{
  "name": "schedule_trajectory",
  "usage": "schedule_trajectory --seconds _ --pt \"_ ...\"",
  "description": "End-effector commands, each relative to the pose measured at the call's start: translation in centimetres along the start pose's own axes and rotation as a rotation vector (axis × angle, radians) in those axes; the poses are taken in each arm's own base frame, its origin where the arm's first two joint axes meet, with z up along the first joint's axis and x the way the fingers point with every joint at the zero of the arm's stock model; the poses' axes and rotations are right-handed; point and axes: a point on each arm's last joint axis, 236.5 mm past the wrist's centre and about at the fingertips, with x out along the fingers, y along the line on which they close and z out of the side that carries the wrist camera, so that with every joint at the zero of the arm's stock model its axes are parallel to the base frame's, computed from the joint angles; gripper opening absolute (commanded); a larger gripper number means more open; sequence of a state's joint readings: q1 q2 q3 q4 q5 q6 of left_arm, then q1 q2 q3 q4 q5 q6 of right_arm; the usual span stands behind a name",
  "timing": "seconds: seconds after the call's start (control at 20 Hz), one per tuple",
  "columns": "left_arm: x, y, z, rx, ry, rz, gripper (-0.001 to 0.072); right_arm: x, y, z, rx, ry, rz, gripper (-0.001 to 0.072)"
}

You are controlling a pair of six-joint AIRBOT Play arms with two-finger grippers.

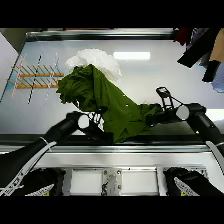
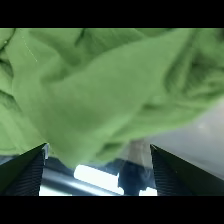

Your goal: Fold the clothes and pants, and hang the long-sleeved shirts on hangers.

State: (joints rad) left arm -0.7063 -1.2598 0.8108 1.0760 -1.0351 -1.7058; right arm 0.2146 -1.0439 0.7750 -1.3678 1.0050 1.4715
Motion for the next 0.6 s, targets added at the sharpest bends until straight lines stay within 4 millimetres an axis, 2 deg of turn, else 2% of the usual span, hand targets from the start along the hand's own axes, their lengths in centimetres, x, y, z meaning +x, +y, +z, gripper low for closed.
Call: schedule_trajectory --seconds 0.0,0.1,0.15,0.2,0.25,0.3,0.35,0.4,0.45,0.5,0.55 --pt "2.7 -1.7 -0.1 -0.021 0.005 -0.029 0.0682 2.1 0.1 -0.1 -0.023 0.028 -0.007 0.0707" --pt "3.6 -1.6 0.9 -0.034 0.013 -0.021 0.0681 2.7 -0.1 0.1 -0.02 0.028 -0.009 0.0706" --pt "4.0 -1.7 1.2 -0.035 0.022 -0.019 0.0681 2.8 -0.1 0.2 -0.02 0.026 -0.009 0.0635" --pt "4.2 -1.8 1.6 -0.034 0.032 -0.016 0.0666 2.8 -0.1 0.2 -0.021 0.024 -0.01 0.0458" --pt "4.4 -1.8 1.8 -0.035 0.044 -0.014 0.0481 2.7 -0.2 0.3 -0.022 0.021 -0.013 0.0309" --pt "4.5 -1.6 2.1 -0.031 0.047 -0.003 0.0255 2.5 -0.5 0.5 -0.032 0.016 -0.026 0.0196" --pt "4.3 -1.0 2.5 -0.028 0.046 0.012 0.0065 1.9 -0.8 1.0 -0.049 0.0 -0.045 0.0108" --pt "3.5 -0.3 3.2 -0.024 0.04 0.03 0.0018 0.9 -1.2 1.8 -0.068 -0.025 -0.068 0.0054" --pt "1.7 0.5 4.2 -0.022 0.023 0.045 0.0017 -0.8 -1.6 3.1 -0.09 -0.064 -0.094 0.0014" --pt "-0.9 0.9 5.8 -0.024 -0.022 0.046 0.0017 -3.3 -1.6 4.9 -0.104 -0.124 -0.111 0.0014" --pt "-4.5 0.8 7.8 -0.027 -0.101 0.03 0.0017 -6.5 -1.4 7.0 -0.112 -0.203 -0.121 0.0014"
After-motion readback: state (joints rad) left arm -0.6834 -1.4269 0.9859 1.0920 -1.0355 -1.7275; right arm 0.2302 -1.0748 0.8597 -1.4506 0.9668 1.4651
